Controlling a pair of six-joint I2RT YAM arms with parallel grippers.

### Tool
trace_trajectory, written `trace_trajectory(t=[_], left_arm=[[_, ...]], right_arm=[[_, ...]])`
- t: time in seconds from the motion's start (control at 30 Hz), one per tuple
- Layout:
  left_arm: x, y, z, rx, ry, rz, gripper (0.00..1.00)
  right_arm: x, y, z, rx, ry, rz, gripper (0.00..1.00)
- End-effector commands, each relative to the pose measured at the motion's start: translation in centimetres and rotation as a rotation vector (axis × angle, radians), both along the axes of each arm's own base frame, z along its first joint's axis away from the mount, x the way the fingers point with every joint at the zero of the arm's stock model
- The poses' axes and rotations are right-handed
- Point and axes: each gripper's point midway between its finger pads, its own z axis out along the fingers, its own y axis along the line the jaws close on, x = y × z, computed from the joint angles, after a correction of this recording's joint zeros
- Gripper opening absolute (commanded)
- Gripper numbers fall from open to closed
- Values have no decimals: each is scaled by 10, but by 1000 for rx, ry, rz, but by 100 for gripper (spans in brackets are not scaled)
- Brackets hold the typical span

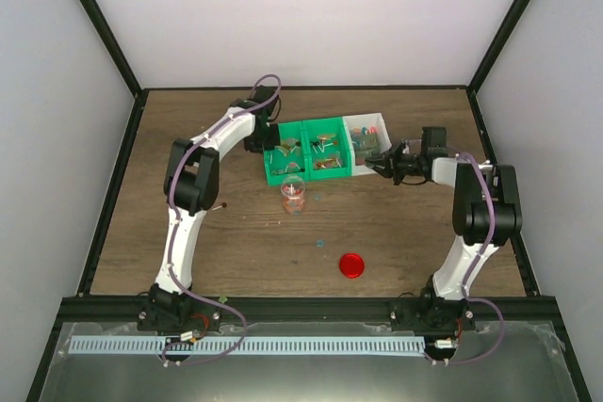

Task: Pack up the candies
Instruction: Scoop the fake candies from the storage box.

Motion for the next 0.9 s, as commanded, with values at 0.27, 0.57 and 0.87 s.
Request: trace_trajectory(t=[0.27, 0.57, 0.87], left_arm=[[-2, -25, -19, -59, 35, -102, 4], [1, -25, -19, -63, 23, -82, 4], [-7, -28, -27, -73, 44, -144, 4]], right_arm=[[-49, -11, 53, 8, 398, -179, 1], [-83, -18, 37, -47, 579, -253, 1], [-53, -25, -18, -36, 602, -305, 1]])
